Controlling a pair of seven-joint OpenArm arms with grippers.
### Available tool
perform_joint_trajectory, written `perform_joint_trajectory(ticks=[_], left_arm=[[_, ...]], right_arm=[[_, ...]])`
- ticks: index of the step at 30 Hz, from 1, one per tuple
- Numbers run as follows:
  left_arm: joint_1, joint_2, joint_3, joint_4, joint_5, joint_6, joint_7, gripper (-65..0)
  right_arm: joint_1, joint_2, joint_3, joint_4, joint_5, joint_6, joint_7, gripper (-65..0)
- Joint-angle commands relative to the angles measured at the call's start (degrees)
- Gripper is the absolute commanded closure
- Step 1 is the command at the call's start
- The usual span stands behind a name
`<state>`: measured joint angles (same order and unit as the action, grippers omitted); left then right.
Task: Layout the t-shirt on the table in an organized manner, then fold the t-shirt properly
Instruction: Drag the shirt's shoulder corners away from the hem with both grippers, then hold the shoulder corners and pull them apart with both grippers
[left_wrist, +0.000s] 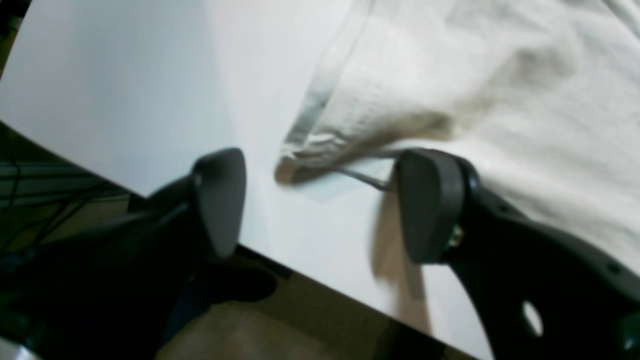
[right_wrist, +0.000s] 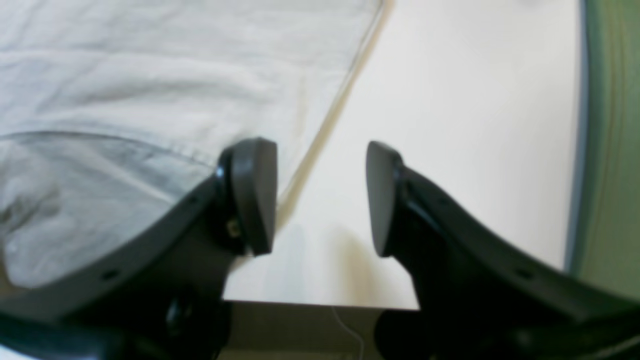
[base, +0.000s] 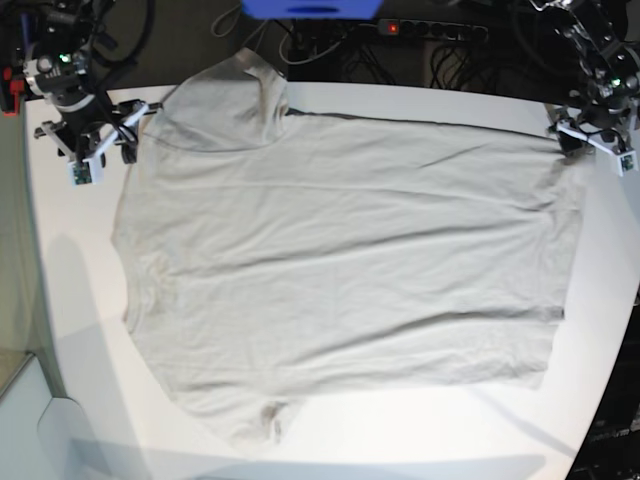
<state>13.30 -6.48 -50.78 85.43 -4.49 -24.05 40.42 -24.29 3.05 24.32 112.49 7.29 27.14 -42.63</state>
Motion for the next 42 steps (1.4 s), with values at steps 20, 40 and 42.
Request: perform_joint_trajectory(ticks=[20, 40, 42], left_arm=[[-1.04, -0.16, -0.07, 0.33, 0.14, 0.1, 0.06, -0.4], [0.63, -3.76, -0.51, 4.37, -0.04, 0.1, -0.03, -52.1], [-0.68, -5.17, -0.51, 2.44, -0.04, 0.1, -0.03, -52.1]], right_arm=[[0.51, 0.69, 0.26, 0.96, 0.32, -0.37, 1.18, -29.6], [0.6, 0.69, 0.17, 1.05, 0.32, -0.37, 1.18, -29.6], [0.6, 0.86, 0.17, 1.05, 0.32, -0.37, 1.18, -29.6]])
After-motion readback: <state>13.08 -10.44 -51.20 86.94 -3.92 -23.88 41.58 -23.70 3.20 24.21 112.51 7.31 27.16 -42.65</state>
